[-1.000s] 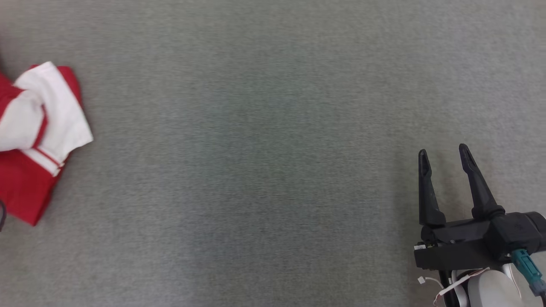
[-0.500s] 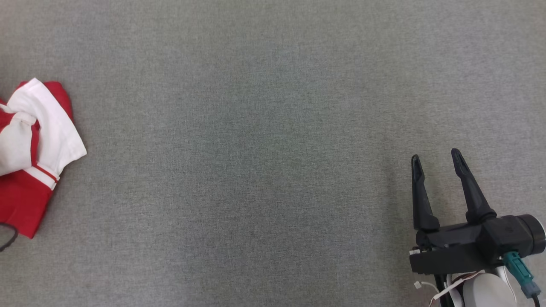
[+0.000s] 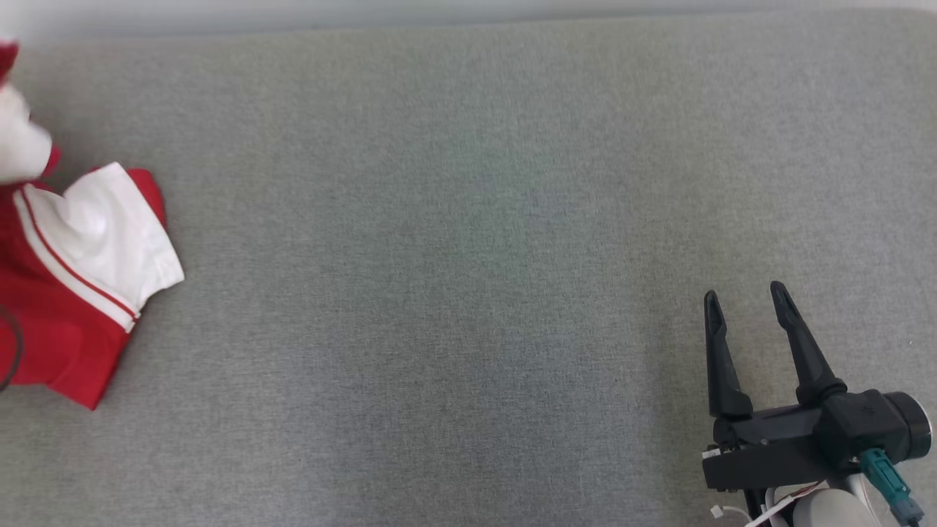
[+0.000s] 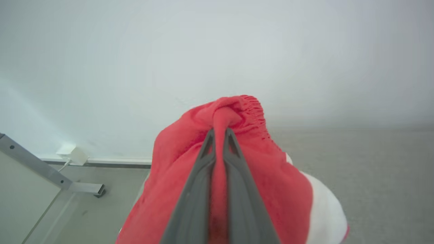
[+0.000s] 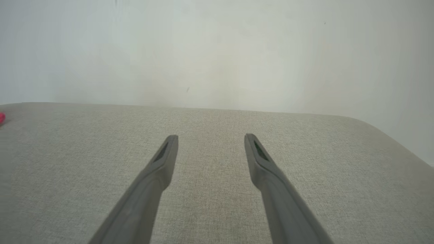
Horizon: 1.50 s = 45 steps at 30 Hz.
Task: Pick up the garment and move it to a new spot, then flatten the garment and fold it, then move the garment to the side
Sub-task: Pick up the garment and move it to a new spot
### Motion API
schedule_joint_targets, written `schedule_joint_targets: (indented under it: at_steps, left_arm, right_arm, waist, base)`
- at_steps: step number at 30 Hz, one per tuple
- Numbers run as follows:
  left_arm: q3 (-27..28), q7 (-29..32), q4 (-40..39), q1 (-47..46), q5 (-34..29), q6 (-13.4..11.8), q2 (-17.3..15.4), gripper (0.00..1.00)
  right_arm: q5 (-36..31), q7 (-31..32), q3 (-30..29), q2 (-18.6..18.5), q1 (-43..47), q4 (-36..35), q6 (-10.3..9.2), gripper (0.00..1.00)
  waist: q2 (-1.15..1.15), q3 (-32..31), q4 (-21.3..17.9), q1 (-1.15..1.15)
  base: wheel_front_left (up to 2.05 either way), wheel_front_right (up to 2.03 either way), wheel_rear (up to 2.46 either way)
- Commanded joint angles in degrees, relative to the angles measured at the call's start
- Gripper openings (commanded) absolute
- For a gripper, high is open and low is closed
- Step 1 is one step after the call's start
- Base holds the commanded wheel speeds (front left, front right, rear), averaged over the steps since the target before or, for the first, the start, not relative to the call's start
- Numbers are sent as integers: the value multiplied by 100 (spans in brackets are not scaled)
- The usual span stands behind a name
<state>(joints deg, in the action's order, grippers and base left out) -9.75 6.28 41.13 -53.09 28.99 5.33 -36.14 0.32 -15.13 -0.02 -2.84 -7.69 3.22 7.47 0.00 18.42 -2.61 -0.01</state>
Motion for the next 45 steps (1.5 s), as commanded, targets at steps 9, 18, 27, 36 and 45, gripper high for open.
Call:
schedule_joint_targets:
  at_steps: [9,18,27,36,45]
  left_arm:
    - [-608,-479,-1108,-677,-216,152,541,0]
    - [-1265,-156,-2259,-727,-50,84,1557,0]
    - [-1971,-188,-2288,-140,60,-18,2556,0]
    - [-2356,-518,-1348,933,54,-99,2725,0]
    - [-2515,-1287,-845,1074,20,29,2896,100]
  right_arm:
    - [293,-4,133,-8,152,148,5,100]
    - [630,-3,275,-7,227,232,5,100]
    - [751,-4,250,-7,261,286,5,100]
    - [764,-4,332,-6,190,322,5,100]
    - [645,-3,295,-7,184,340,5,100]
  waist:
    - [0,-580,-87,1]
    - [0,-691,-863,1]
    - [0,-590,-1239,1]
    - [0,-490,-1379,1]
    - [0,-639,-1081,1]
  base:
    - [0,0,0]
    - [0,0,0]
    - [0,0,0]
    - [0,0,0]
    - [0,0,0]
